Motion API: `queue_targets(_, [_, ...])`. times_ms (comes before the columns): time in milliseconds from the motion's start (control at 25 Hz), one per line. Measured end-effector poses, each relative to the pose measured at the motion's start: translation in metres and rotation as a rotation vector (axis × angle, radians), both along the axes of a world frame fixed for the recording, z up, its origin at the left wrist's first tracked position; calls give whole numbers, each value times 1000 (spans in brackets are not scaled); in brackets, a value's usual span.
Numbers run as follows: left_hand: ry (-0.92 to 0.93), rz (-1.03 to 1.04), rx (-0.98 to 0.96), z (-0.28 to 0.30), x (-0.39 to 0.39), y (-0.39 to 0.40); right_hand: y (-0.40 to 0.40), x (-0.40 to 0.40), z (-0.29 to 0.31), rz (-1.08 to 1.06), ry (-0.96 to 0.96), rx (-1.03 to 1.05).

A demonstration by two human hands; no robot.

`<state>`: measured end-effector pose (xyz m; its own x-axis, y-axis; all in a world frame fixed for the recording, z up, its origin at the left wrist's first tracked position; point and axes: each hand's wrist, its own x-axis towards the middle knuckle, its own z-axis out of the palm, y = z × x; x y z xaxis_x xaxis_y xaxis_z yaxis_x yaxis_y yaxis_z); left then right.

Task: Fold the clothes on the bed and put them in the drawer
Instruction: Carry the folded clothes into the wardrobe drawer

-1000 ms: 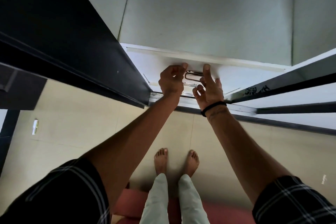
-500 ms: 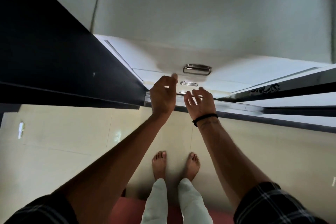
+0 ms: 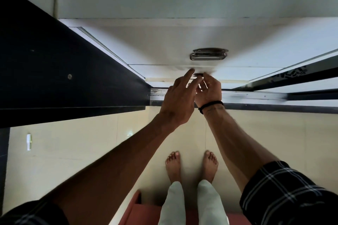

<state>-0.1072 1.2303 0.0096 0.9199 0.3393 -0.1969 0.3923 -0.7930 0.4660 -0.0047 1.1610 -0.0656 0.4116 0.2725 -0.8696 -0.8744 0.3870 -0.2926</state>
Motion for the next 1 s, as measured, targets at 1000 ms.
queue_targets(1000, [103, 49, -19, 43, -91, -78, -99, -139, 60, 15, 104, -154])
